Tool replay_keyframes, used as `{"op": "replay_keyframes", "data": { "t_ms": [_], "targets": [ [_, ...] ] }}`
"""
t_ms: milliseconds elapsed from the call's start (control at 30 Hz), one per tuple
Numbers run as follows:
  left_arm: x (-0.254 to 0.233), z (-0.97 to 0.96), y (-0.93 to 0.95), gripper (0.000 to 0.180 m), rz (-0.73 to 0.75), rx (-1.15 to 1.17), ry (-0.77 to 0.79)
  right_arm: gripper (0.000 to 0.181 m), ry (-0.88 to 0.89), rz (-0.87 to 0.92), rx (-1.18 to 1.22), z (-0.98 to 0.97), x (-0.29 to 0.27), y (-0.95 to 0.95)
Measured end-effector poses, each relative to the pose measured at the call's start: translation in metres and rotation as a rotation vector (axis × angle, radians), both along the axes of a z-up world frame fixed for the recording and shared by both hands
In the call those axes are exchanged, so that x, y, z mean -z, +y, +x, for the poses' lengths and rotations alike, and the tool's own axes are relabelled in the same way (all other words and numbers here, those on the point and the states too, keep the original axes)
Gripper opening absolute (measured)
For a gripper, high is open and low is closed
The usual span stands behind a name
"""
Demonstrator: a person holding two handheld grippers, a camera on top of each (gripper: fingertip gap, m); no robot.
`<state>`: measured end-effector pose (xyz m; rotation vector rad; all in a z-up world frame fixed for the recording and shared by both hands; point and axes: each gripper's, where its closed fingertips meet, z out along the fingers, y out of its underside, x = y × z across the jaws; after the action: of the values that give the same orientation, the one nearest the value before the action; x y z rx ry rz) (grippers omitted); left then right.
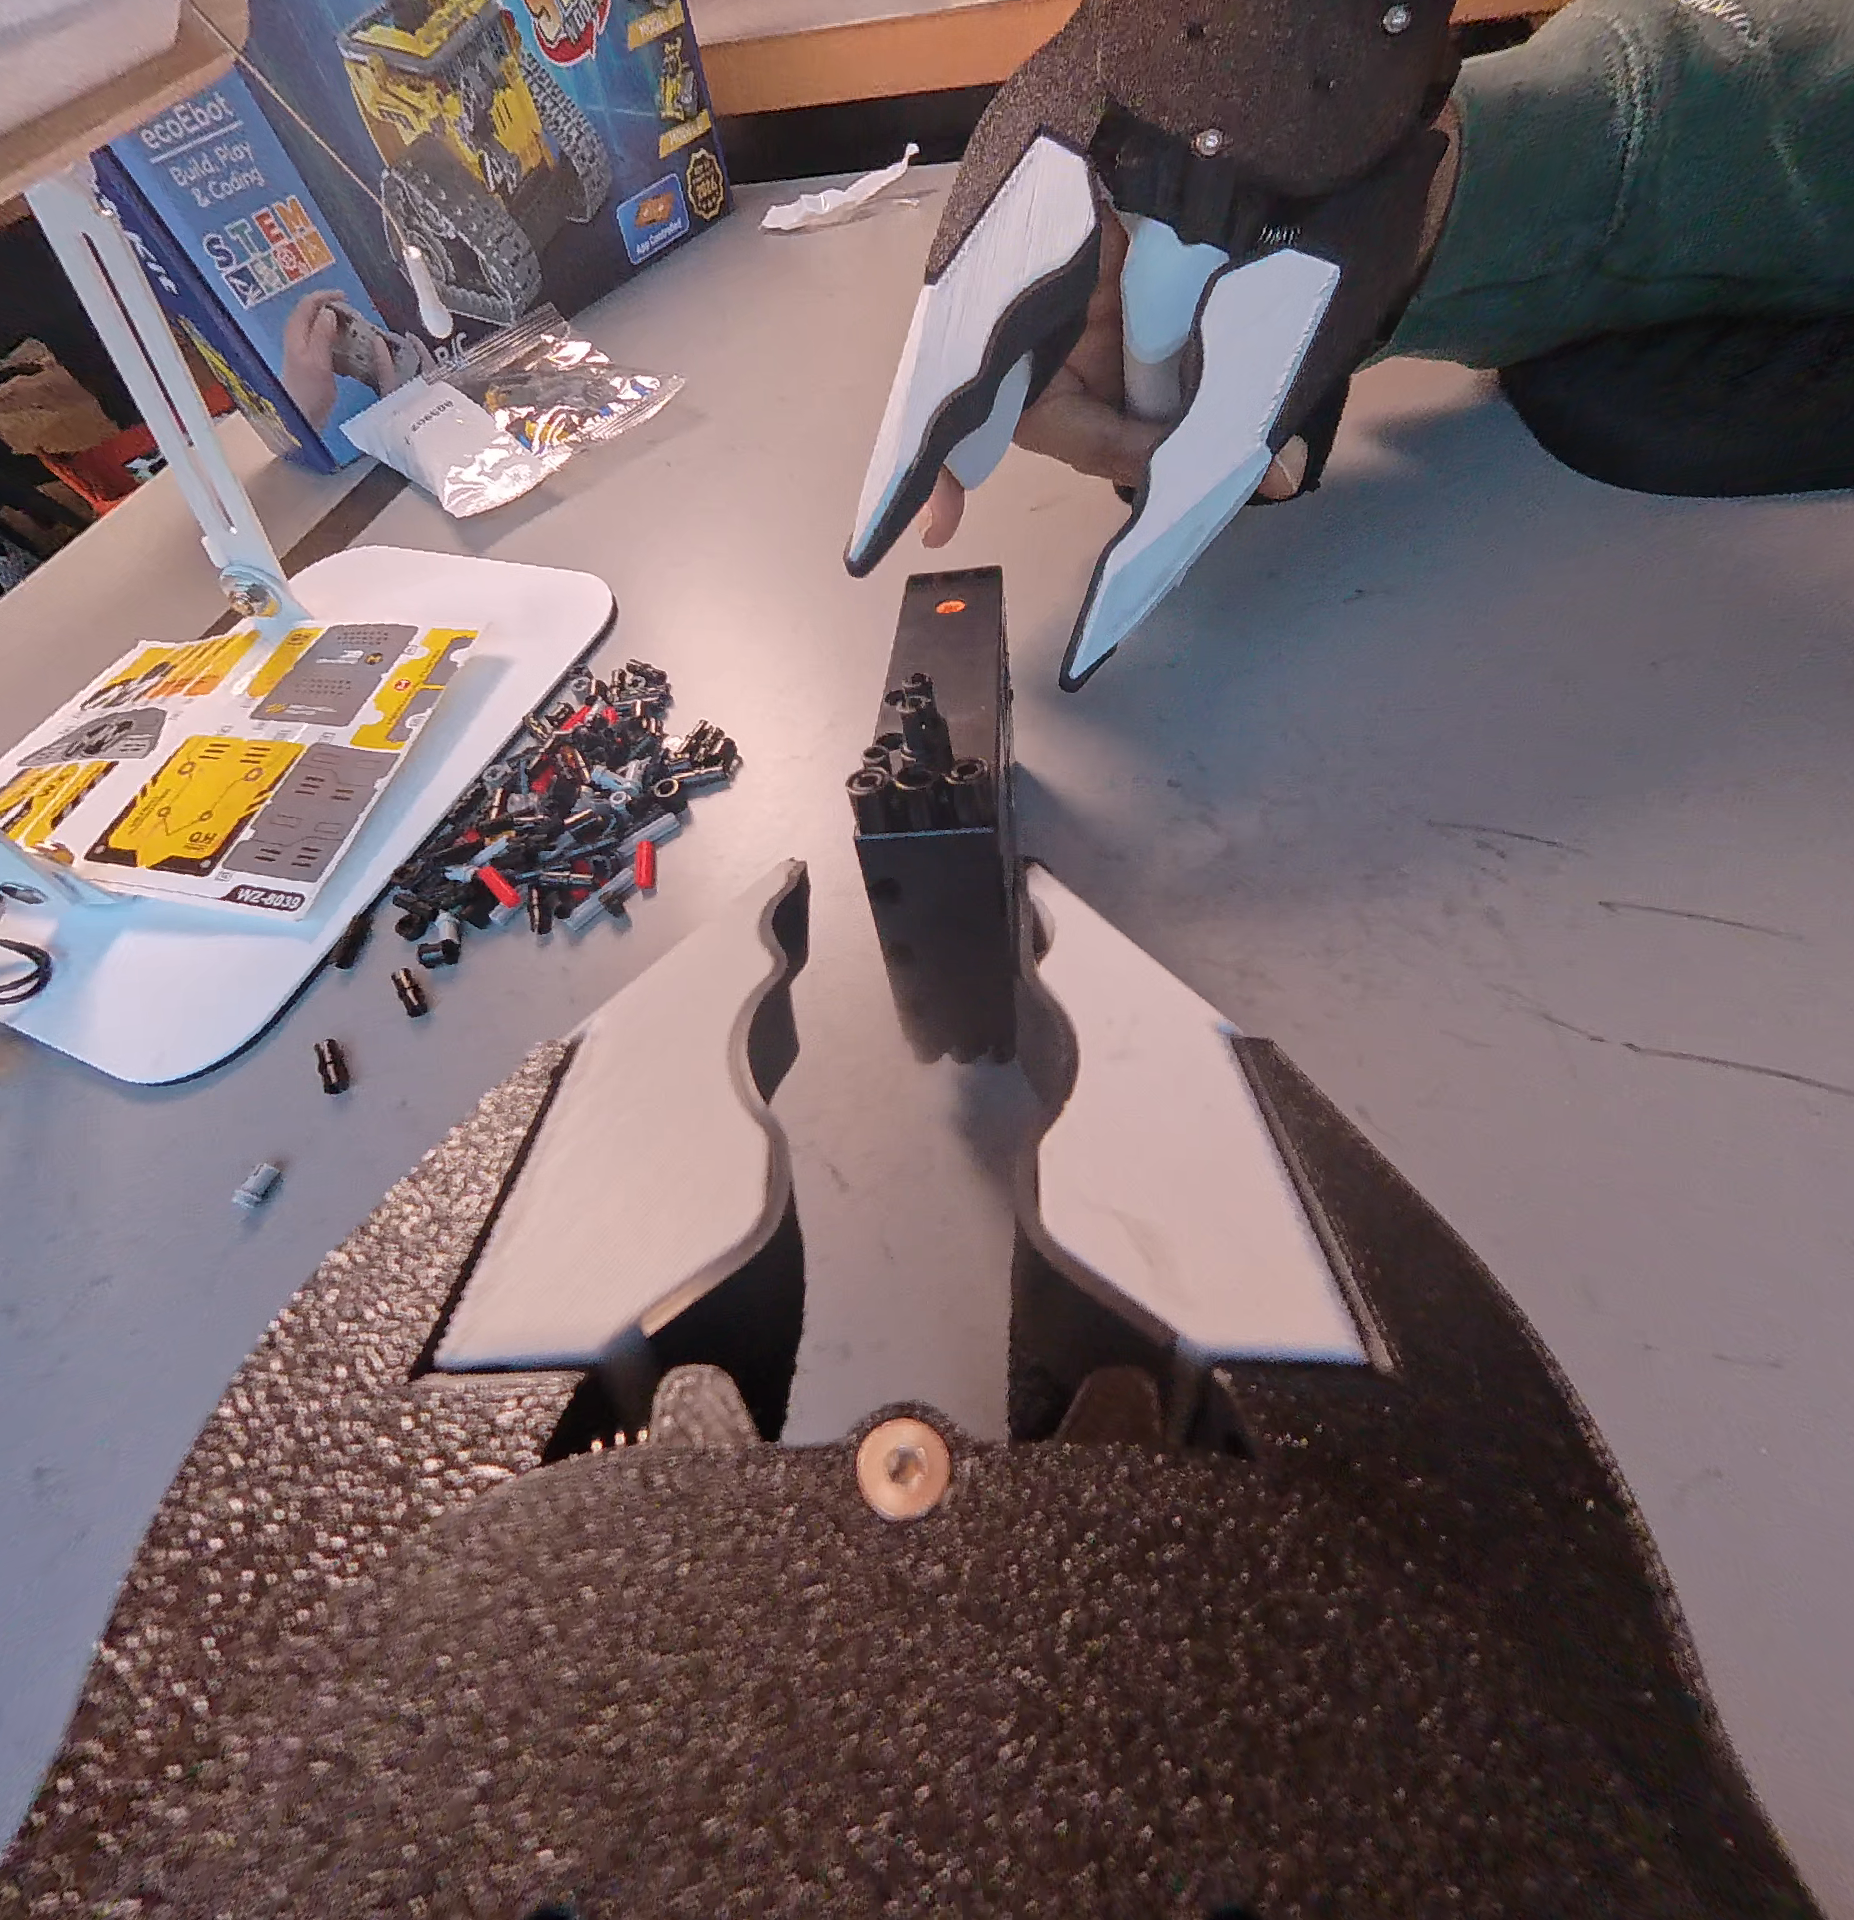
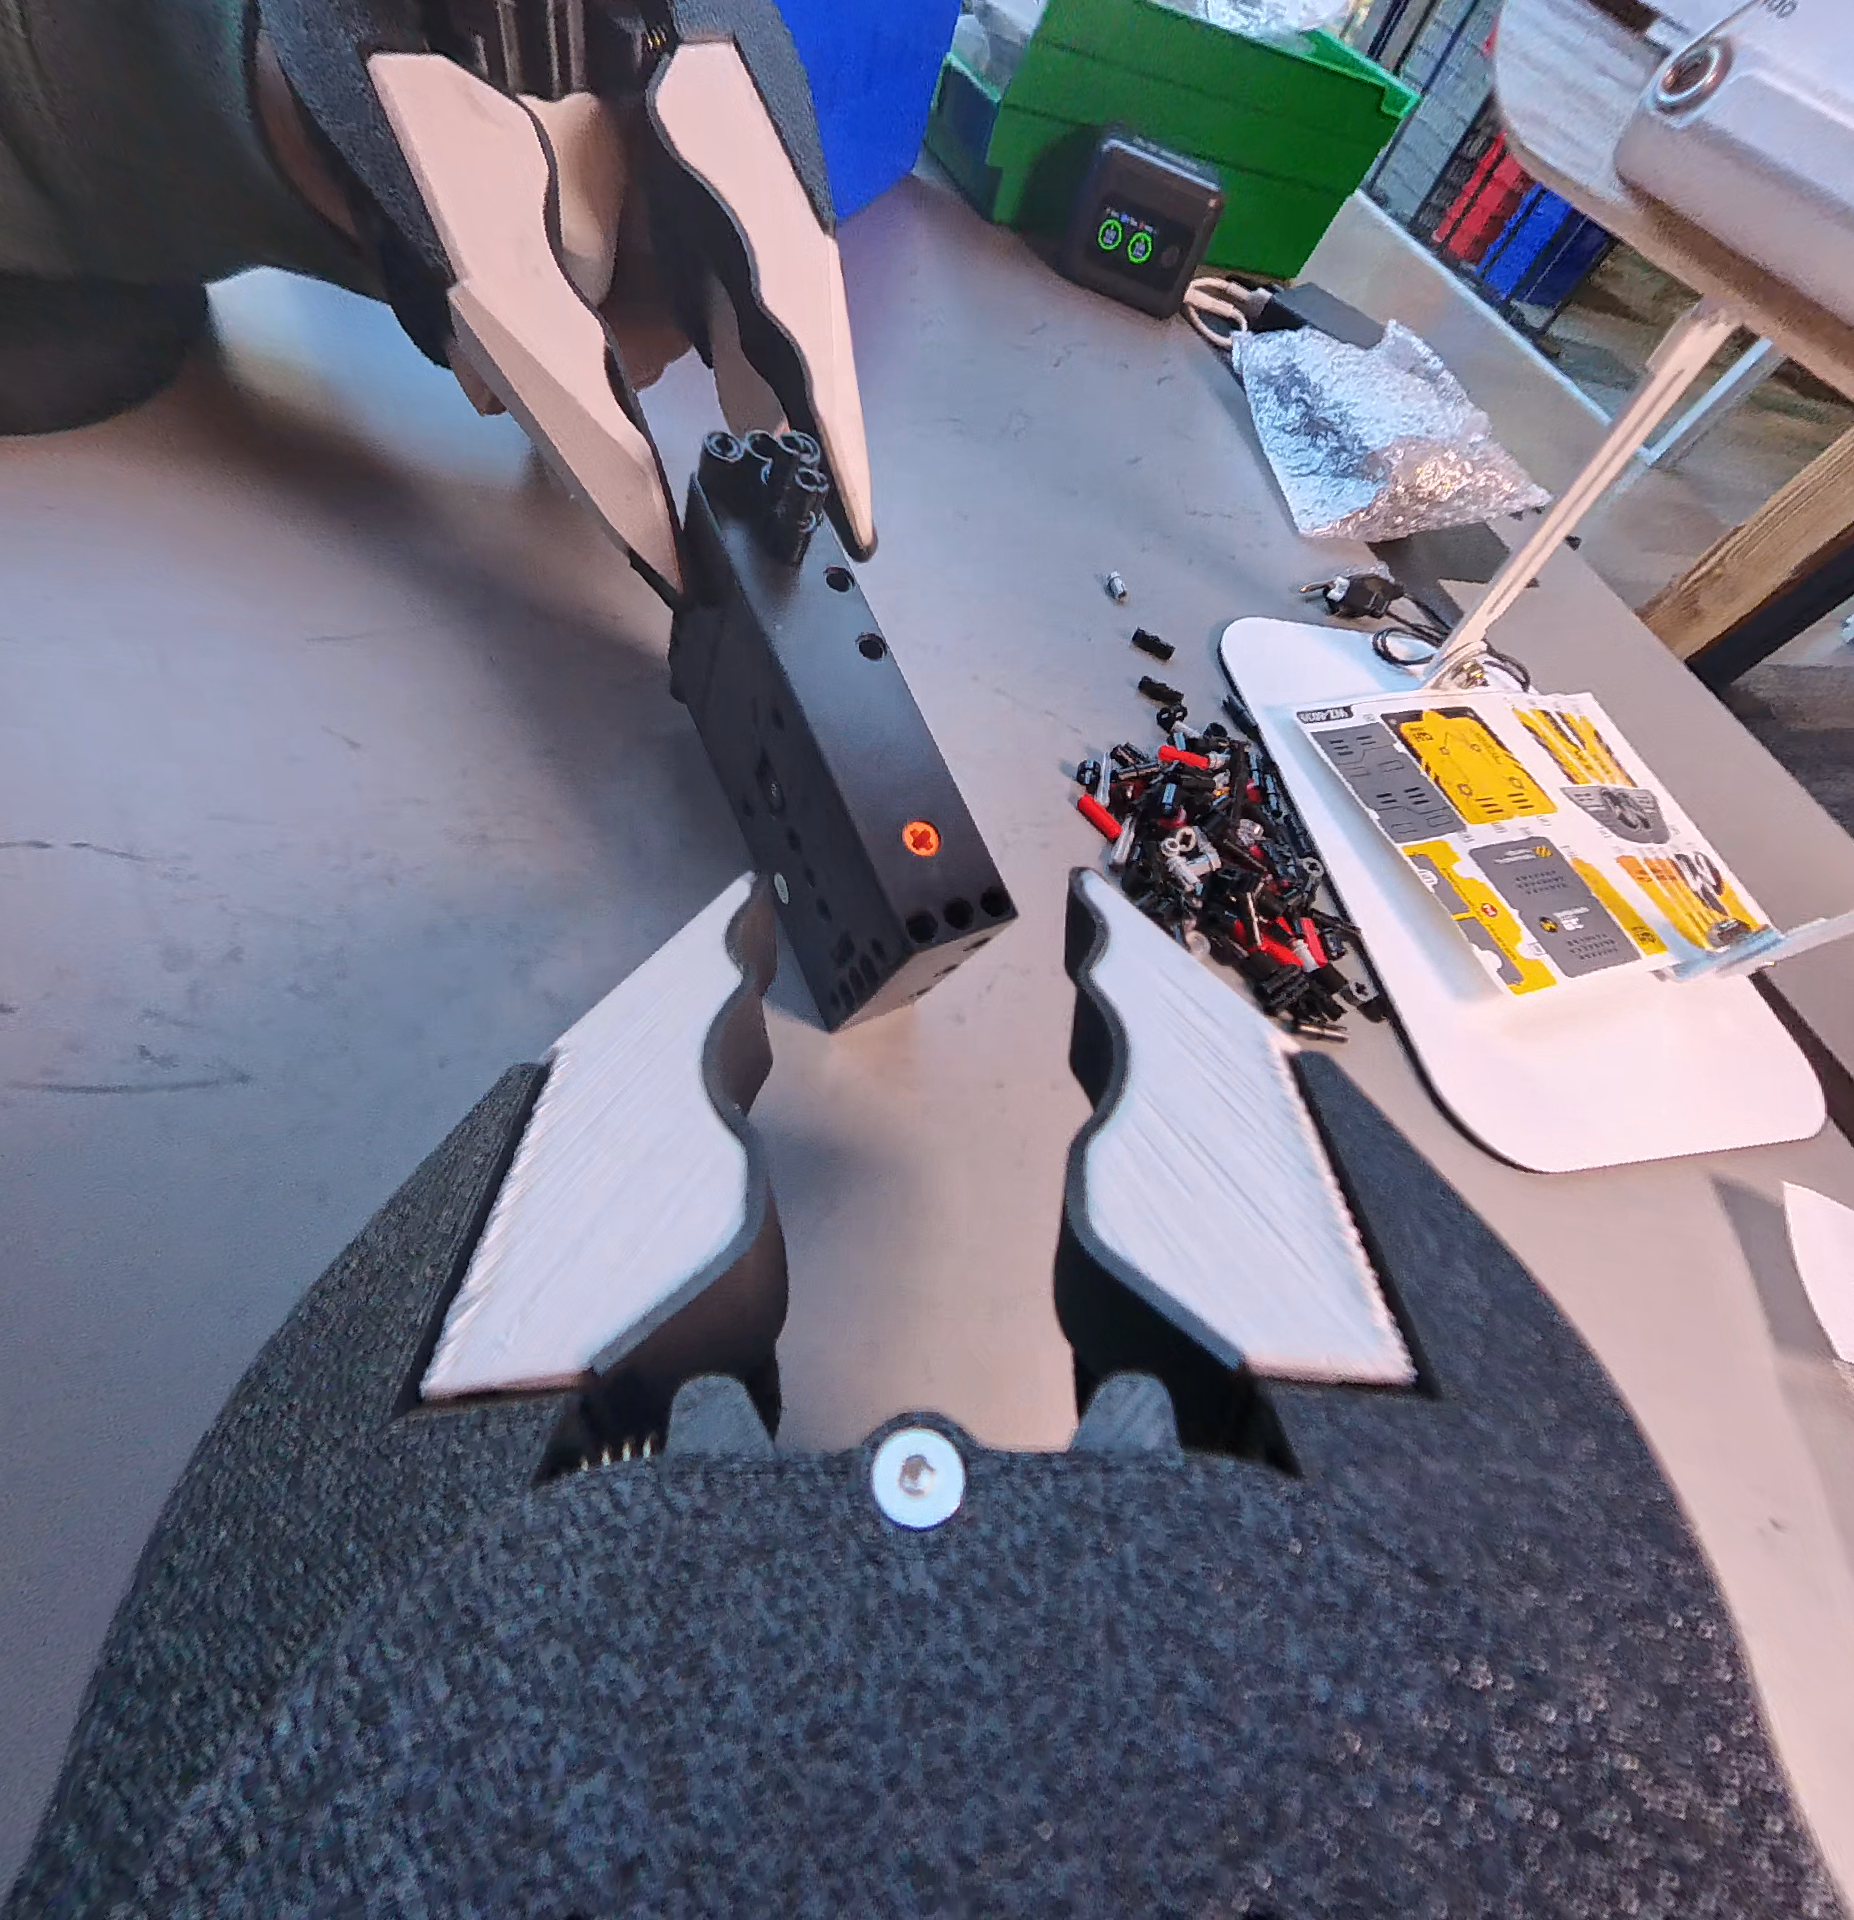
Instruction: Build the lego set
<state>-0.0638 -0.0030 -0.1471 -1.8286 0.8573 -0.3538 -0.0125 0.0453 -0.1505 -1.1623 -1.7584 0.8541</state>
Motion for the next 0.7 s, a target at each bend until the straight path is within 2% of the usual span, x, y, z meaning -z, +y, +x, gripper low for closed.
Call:
{"op": "replay_keyframes", "data": {
  "t_ms": [333, 700],
  "targets": [
    [-0.001, 0.012, -0.005, 0.053, -0.026, 0.039, -0.044, 0.053, -0.011, 0.015, 0.015, 0.0, 0.003, 0.001],
    [-0.004, 0.006, 0.002, 0.055, -0.009, -0.007, -0.053, 0.049, -0.017, 0.051, 0.016, -0.001, 0.006, -0.001]
  ]
}}
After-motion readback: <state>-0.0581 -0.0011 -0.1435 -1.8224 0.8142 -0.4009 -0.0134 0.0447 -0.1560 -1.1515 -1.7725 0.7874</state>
